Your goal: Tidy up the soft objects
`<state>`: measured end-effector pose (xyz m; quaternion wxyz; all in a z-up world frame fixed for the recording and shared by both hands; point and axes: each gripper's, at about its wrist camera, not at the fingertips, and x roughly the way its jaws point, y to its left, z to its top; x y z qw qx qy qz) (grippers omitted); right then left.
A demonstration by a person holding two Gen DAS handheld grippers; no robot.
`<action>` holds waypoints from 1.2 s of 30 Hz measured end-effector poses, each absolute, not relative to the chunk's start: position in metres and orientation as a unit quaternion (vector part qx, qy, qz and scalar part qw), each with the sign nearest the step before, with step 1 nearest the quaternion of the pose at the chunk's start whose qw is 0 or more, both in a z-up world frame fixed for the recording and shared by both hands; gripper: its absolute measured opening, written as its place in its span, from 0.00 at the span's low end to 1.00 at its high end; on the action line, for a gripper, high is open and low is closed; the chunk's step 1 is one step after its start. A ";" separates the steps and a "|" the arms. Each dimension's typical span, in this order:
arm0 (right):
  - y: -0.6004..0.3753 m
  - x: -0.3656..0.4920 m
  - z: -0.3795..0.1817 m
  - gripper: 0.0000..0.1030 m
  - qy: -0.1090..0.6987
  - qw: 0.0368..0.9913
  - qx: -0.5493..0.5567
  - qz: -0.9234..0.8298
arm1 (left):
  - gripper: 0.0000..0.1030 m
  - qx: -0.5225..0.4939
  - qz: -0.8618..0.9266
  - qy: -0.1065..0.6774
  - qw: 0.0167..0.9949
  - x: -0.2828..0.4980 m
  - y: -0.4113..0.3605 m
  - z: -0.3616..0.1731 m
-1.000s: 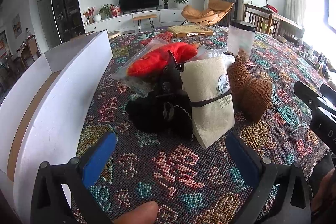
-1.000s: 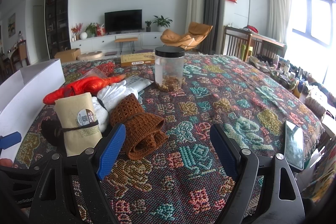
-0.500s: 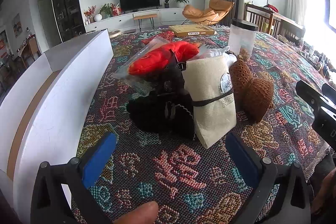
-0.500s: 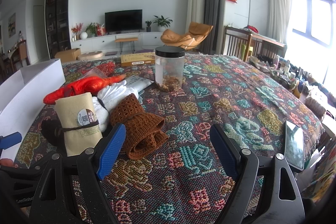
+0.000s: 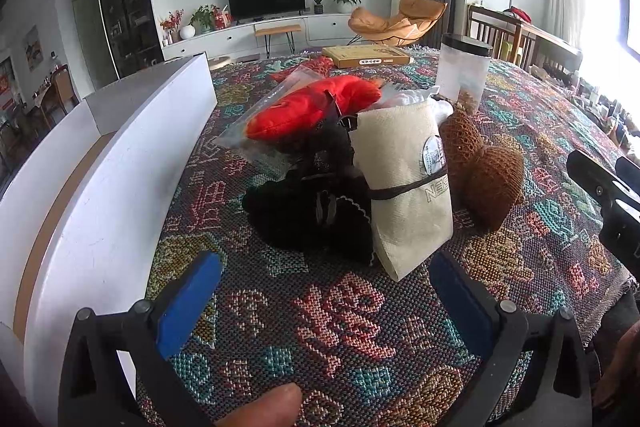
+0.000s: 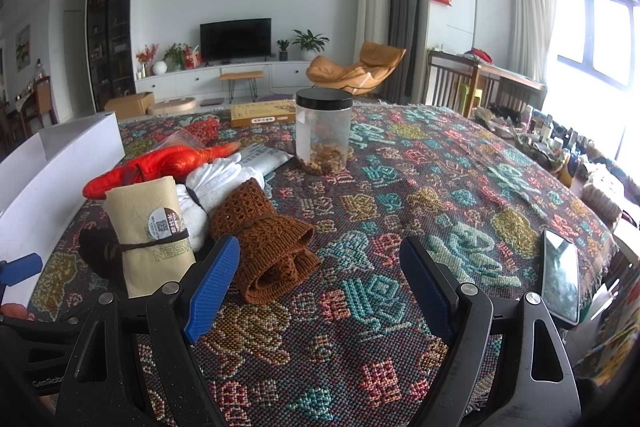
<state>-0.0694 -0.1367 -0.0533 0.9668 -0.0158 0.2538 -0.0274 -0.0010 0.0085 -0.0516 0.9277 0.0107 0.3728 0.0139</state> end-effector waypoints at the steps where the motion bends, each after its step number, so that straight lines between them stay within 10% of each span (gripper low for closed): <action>1: -0.137 -0.070 -0.053 0.82 0.254 0.967 -0.016 -0.027 | 1.00 0.011 0.014 0.373 0.928 -0.001 0.008 -0.051; 36: -0.138 -0.069 -0.053 0.82 0.255 0.967 -0.014 -0.027 | 1.00 0.014 0.021 0.423 0.906 0.012 0.017 -0.081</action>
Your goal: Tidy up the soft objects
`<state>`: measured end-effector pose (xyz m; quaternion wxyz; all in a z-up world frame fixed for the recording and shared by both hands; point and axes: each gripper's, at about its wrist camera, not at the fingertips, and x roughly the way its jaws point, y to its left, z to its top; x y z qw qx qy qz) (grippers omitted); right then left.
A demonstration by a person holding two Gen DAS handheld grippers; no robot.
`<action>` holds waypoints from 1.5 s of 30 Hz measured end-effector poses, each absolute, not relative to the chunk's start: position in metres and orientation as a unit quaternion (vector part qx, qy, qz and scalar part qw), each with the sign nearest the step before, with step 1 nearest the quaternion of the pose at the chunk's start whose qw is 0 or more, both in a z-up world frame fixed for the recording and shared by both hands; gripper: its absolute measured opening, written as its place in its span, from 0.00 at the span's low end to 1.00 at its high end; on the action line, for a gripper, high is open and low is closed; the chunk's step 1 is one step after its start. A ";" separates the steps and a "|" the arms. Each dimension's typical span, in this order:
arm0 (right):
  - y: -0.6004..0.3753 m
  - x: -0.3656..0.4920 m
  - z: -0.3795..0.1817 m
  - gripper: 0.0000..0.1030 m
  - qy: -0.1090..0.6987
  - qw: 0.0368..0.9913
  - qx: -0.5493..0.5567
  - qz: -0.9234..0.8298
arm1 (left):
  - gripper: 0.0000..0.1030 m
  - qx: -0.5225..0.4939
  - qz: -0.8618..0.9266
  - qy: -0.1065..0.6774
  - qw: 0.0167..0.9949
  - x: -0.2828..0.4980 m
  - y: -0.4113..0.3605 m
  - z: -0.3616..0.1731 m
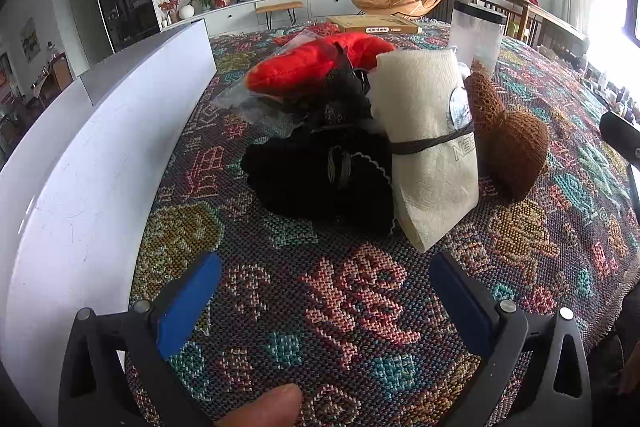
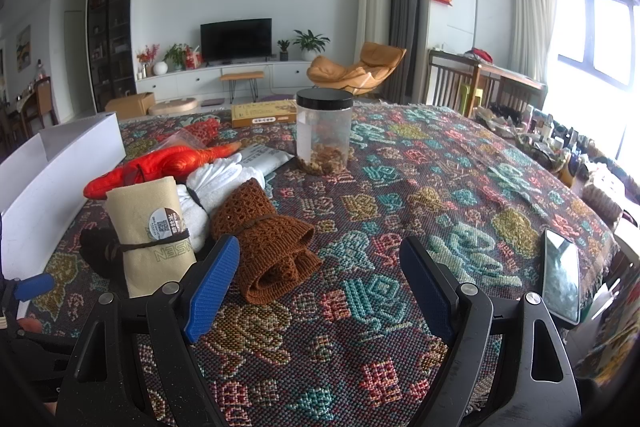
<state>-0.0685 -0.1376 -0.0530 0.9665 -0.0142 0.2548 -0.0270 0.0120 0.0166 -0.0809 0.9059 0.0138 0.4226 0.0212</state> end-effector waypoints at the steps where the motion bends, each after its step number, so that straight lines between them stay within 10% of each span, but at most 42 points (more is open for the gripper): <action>1: -0.138 -0.069 -0.053 0.82 0.255 0.966 -0.014 -0.027 | 1.00 0.014 0.023 0.430 0.902 0.013 0.018 -0.084; 14: -0.178 -0.060 -0.070 0.82 0.298 0.948 0.115 -0.017 | 1.00 -0.005 0.011 0.467 0.884 0.022 0.030 -0.107; 25: -0.100 0.033 -0.114 0.82 0.458 0.878 -0.123 0.071 | 1.00 0.001 -0.005 0.470 0.883 0.024 0.031 -0.105; 31: -0.265 0.008 -0.120 0.81 0.402 0.868 0.259 -0.138 | 1.00 0.006 -0.017 0.474 0.880 0.026 0.034 -0.105; 36: -0.267 -0.025 -0.102 0.83 0.344 0.888 0.291 -0.097 | 1.00 -0.002 -0.005 0.470 0.883 0.029 0.033 -0.106; 45: -0.101 0.020 -0.105 0.82 0.429 0.901 -0.042 0.057 | 1.00 -0.003 -0.004 0.464 0.886 0.025 0.032 -0.107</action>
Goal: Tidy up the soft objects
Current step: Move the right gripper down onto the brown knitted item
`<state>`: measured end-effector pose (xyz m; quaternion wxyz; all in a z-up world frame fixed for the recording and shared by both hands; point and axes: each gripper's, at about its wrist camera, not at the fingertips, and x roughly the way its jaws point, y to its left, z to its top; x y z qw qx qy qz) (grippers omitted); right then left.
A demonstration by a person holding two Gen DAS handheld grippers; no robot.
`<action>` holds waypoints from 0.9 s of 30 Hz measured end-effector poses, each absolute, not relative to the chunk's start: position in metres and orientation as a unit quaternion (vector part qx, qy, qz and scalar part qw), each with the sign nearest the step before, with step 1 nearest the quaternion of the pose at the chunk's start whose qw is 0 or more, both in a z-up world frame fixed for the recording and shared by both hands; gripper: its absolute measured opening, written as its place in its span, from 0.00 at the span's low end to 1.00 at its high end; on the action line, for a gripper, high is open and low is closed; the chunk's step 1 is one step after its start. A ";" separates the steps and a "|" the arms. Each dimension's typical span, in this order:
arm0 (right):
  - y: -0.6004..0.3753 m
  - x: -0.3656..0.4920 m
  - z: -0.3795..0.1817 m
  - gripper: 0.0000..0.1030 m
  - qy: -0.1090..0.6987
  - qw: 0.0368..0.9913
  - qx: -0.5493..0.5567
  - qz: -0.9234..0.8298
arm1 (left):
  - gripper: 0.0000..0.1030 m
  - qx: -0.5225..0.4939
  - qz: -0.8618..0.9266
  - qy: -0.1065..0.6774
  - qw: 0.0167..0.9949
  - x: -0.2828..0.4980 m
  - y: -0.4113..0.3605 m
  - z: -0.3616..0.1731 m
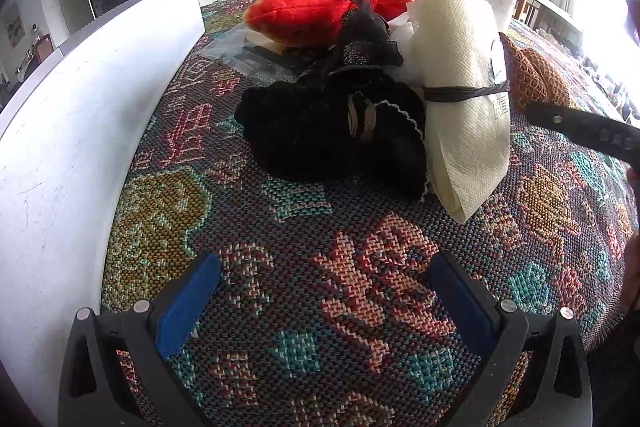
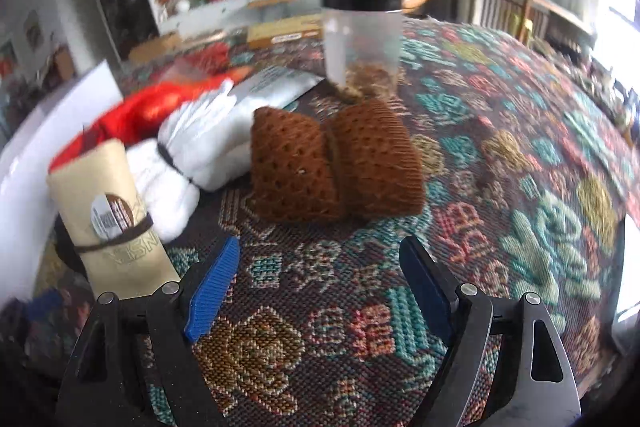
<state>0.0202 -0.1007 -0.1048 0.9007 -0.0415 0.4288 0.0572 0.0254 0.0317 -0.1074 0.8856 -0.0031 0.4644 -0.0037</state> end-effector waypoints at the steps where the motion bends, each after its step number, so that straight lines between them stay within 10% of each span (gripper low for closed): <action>1: -0.096 0.028 -0.111 0.82 0.441 0.894 -0.054 0.055 | 1.00 -0.003 -0.004 0.464 0.886 0.025 0.032 -0.108; 12: -0.218 0.015 -0.108 0.83 0.416 0.884 0.165 -0.132 | 1.00 -0.002 -0.007 0.458 0.889 0.024 0.032 -0.108; 27: -0.173 0.018 -0.120 0.84 0.445 0.883 0.086 -0.120 | 1.00 0.008 -0.033 0.477 0.878 0.027 0.036 -0.106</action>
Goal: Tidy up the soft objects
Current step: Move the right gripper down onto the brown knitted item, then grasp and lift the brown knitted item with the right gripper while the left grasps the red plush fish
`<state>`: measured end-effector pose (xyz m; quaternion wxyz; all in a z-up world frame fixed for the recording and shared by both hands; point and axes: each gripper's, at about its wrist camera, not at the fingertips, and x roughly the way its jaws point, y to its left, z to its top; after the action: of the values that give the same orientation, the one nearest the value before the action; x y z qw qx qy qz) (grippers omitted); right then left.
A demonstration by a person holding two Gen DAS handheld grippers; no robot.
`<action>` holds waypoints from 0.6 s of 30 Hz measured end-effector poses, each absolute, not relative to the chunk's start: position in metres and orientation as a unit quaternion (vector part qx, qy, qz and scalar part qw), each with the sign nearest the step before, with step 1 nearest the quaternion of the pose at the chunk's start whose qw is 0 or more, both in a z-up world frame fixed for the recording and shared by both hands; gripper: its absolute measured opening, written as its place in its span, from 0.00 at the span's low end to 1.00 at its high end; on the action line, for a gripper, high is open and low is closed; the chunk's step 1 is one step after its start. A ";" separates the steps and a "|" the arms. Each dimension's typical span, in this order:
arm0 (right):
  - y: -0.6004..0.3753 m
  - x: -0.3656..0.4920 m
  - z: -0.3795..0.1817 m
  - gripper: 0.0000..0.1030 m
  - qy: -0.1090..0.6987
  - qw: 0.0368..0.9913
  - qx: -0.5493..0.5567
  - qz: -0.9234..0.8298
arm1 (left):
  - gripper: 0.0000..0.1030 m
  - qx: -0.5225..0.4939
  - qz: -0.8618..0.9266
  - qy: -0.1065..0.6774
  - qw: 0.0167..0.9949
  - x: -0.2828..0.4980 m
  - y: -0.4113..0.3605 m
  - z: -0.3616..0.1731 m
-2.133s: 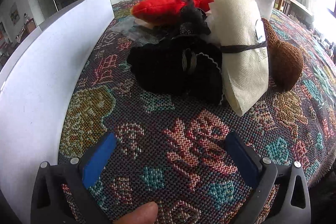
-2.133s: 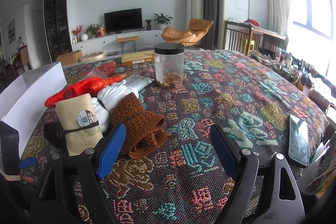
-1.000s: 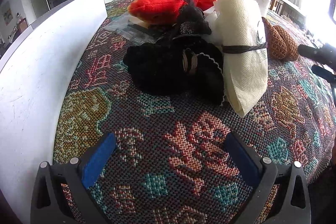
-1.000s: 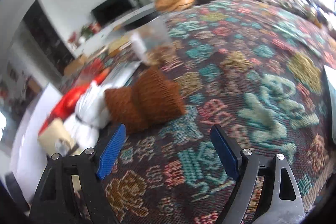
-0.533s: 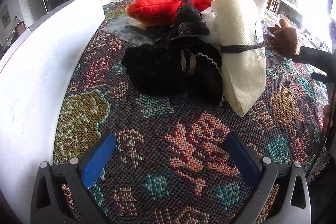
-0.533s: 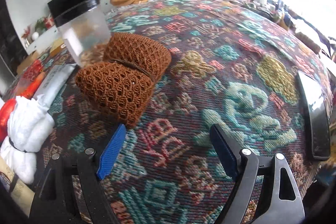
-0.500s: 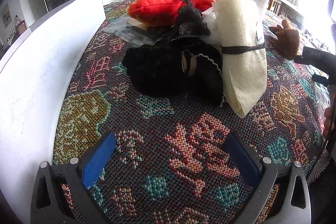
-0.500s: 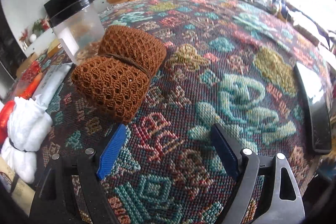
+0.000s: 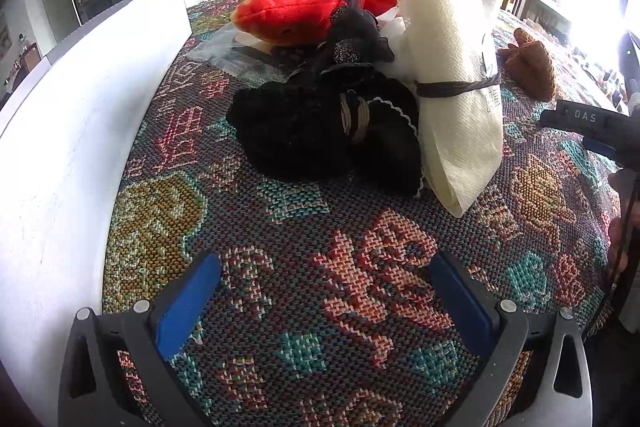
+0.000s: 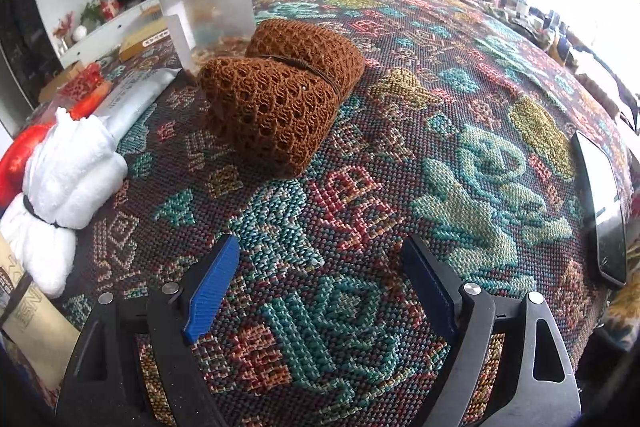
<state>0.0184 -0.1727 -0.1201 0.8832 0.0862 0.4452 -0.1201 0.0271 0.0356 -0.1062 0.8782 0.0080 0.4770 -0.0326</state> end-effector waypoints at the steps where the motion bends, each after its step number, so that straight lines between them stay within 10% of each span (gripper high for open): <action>1: -0.172 0.019 -0.120 0.86 0.446 0.883 0.084 -0.119 | 1.00 0.007 -0.036 0.485 0.874 0.028 0.037 -0.105; 7: -0.171 0.020 -0.121 0.87 0.445 0.883 0.082 -0.121 | 1.00 -0.081 -0.094 0.484 0.866 0.031 0.055 -0.061; 18: -0.170 0.020 -0.120 0.87 0.443 0.884 0.084 -0.119 | 1.00 0.051 -0.146 0.486 0.860 0.187 0.025 0.019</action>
<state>0.0203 -0.1704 -0.1196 0.8844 0.0843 0.4434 -0.1191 0.1875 0.0250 0.0191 0.8602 0.0510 0.4859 -0.1460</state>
